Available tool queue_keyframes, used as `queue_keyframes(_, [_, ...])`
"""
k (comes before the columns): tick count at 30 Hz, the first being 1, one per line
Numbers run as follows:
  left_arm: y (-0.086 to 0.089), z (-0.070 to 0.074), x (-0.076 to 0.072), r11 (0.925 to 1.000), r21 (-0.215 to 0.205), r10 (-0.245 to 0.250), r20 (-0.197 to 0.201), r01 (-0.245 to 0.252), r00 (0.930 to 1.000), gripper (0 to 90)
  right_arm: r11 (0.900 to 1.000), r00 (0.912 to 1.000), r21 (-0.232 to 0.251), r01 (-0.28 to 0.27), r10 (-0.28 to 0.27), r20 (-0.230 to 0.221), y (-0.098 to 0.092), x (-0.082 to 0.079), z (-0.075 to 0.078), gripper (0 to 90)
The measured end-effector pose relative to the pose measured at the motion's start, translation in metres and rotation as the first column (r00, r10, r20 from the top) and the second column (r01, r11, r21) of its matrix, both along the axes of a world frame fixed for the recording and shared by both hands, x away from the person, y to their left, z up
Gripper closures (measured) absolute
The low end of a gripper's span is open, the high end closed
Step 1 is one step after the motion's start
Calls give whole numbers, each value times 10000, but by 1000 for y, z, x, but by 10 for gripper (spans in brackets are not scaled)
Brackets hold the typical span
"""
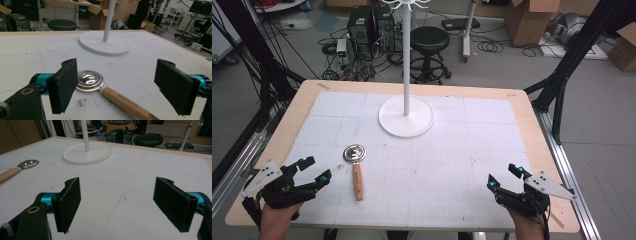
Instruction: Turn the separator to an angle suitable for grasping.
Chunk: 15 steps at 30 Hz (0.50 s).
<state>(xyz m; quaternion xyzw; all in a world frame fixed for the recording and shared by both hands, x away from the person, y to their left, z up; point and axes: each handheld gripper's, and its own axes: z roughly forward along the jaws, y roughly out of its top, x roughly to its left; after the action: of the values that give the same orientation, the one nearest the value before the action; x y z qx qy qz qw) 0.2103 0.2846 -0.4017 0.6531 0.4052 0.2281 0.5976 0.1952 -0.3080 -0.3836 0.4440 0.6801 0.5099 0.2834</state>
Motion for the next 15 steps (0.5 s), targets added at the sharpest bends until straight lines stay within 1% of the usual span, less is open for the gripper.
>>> queue_keyframes(6, [-3, 0, 1, 9999, -87, -85, -67, 85, 9999, 197, 10000, 10000, 42, 71, -71, -30, -2, 0, -1, 210])
queue_keyframes(7, [-5, 0, 2, 9994, -131, -328, -69, 327, 9994, 197, 9999, 9999, 78, 85, -84, -58, -3, 0, -1, 210])
queue_keyframes(8, [-8, 0, 3, 9988, -110, -470, -85, 469, 9989, 197, 9999, 10000, 74, 68, -68, -36, -4, 0, -2, 209])
queue_keyframes(11, [-20, -1, 6, 9968, 30, -793, -357, 795, 9962, 208, 9999, 9999, 76, 110, -109, -74, -5, 0, -2, 210])
queue_keyframes(12, [-20, -1, 6, 9968, 30, -793, -357, 795, 9962, 219, 9999, 9999, 76, 110, -109, -74, -5, 0, -2, 210])
queue_keyframes(13, [-31, -1, 6, 9940, 94, -1084, -349, 1088, 9935, 229, 9999, 9999, 60, 113, -112, -82, -4, 0, -1, 210])
queue_keyframes(14, [-35, -1, 6, 9909, 173, -1328, -278, 1333, 9907, 228, 9999, 9999, 34, 98, -98, -63, -3, 0, -1, 210])
queue_keyframes(15, [-35, -1, 6, 9909, 173, -1328, -278, 1333, 9907, 234, 9999, 9999, 34, 98, -98, -63, -3, 0, -1, 210])
